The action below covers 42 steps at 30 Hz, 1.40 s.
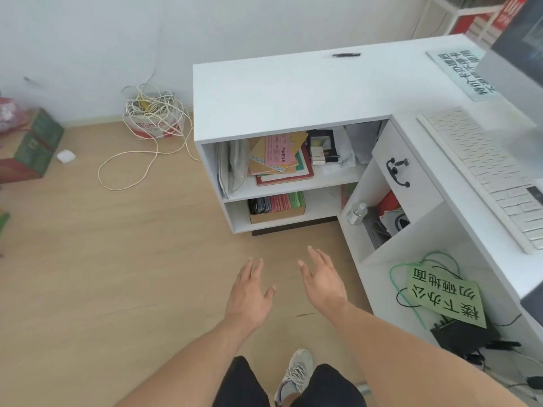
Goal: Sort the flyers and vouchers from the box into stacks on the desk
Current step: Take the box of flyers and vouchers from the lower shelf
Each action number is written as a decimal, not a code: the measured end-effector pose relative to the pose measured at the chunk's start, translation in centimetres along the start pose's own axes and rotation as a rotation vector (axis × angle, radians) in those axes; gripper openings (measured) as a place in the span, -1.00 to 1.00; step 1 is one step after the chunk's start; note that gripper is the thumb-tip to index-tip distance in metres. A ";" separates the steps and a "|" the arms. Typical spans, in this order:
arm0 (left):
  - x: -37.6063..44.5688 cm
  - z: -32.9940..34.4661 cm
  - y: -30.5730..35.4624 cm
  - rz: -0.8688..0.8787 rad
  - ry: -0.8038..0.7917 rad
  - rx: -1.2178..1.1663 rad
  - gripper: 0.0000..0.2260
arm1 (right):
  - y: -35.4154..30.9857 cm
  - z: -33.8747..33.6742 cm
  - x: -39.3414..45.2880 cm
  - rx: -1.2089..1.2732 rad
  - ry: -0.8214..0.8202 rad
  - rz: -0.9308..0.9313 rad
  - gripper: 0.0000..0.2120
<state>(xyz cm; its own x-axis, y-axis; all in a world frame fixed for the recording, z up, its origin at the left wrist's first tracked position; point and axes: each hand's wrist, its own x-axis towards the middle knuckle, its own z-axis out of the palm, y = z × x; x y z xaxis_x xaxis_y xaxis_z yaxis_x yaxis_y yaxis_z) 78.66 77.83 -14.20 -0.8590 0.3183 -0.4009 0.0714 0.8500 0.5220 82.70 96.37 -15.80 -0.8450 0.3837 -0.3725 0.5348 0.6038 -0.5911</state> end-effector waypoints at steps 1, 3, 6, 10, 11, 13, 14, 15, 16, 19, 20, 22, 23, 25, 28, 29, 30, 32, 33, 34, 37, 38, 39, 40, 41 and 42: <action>0.8 0.0 0.4 0.001 -0.008 0.002 -0.37 | 0.1 -0.3 0.8 -0.003 -0.006 -0.001 -0.46; 2.8 -0.1 0.9 0.007 -0.024 0.011 -0.36 | 0.1 -0.6 2.5 -0.010 -0.021 0.007 -0.47; 6.2 -0.3 1.4 0.018 -0.040 0.024 -0.36 | -0.1 -0.6 5.1 -0.019 -0.040 0.034 -0.47; 11.6 -0.4 1.4 0.035 -0.072 0.017 -0.36 | -0.8 -0.1 9.2 -0.024 -0.051 0.060 -0.48; 13.1 -0.3 1.2 0.036 -0.086 0.019 -0.36 | -0.9 0.1 10.4 -0.019 -0.053 0.067 -0.48; 16.0 0.2 0.7 0.033 -0.111 0.029 -0.36 | -0.8 0.6 13.0 -0.006 -0.059 0.087 -0.49; 17.5 0.6 0.5 0.023 -0.121 0.027 -0.36 | -0.7 1.0 14.4 0.000 -0.062 0.106 -0.49; 18.9 0.9 0.3 -0.001 -0.126 0.014 -0.36 | -0.6 1.6 15.8 0.003 -0.067 0.125 -0.49; 20.2 1.3 0.1 -0.031 -0.124 -0.006 -0.36 | -0.3 2.3 17.1 0.002 -0.076 0.135 -0.49; 23.6 2.9 -0.5 -0.063 -0.140 -0.010 -0.36 | 1.1 4.7 20.1 0.003 -0.127 0.143 -0.49; 24.6 3.6 -0.8 -0.055 -0.155 0.011 -0.35 | 1.8 5.5 21.1 0.005 -0.148 0.147 -0.49; 26.8 5.3 -1.5 -0.053 -0.180 0.057 -0.35 | 3.6 7.1 23.2 0.007 -0.180 0.174 -0.48; 28.0 6.2 -2.0 -0.060 -0.188 0.074 -0.34 | 4.6 8.0 24.5 0.004 -0.183 0.196 -0.48; 30.1 8.3 -2.8 -0.084 -0.195 0.085 -0.33 | 6.6 9.9 27.2 -0.012 -0.195 0.245 -0.47; 34.0 11.8 -4.1 -0.085 -0.192 0.099 -0.33 | 9.5 12.5 31.8 -0.035 -0.224 0.253 -0.46; 35.5 12.9 -4.6 -0.080 -0.185 0.111 -0.33 | 10.2 13.4 33.6 -0.043 -0.236 0.231 -0.45; 37.1 14.1 -5.1 -0.075 -0.176 0.124 -0.33 | 10.8 14.3 35.4 -0.053 -0.250 0.202 -0.45; 40.3 16.4 -6.4 -0.067 -0.142 0.145 -0.32 | 11.9 16.1 39.1 -0.095 -0.270 0.126 -0.43; 41.9 17.5 -7.1 -0.066 -0.132 0.154 -0.32 | 12.6 17.0 40.9 -0.125 -0.270 0.087 -0.43; 43.4 18.6 -7.7 -0.066 -0.128 0.166 -0.31 | 13.3 17.9 42.7 -0.159 -0.270 0.051 -0.42; 47.0 21.5 -9.8 -0.058 -0.114 0.213 -0.29 | 15.3 20.9 47.3 -0.223 -0.277 -0.015 -0.38; 48.2 22.3 -10.5 -0.053 -0.103 0.232 -0.28 | 15.8 21.7 48.6 -0.237 -0.269 -0.023 -0.36; 49.4 23.1 -11.2 -0.051 -0.095 0.254 -0.27 | 16.1 22.4 49.8 -0.253 -0.253 -0.034 -0.34; 50.5 23.8 -11.9 -0.046 -0.084 0.276 -0.25 | 16.2 23.0 50.9 -0.284 -0.224 -0.062 -0.30; 51.7 24.3 -12.4 -0.038 -0.063 0.290 -0.23 | 16.2 23.5 51.8 -0.328 -0.182 -0.113 -0.27; 52.8 24.8 -12.9 -0.031 -0.040 0.287 -0.23 | 16.2 24.0 52.6 -0.375 -0.139 -0.179 -0.24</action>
<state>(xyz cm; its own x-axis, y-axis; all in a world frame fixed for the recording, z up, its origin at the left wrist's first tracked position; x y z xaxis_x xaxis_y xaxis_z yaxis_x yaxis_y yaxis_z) 44.93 94.09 -60.73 -0.8427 0.3020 -0.4458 0.1910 0.9417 0.2769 46.83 109.53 -62.17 -0.9029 0.1677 -0.3957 0.3219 0.8740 -0.3641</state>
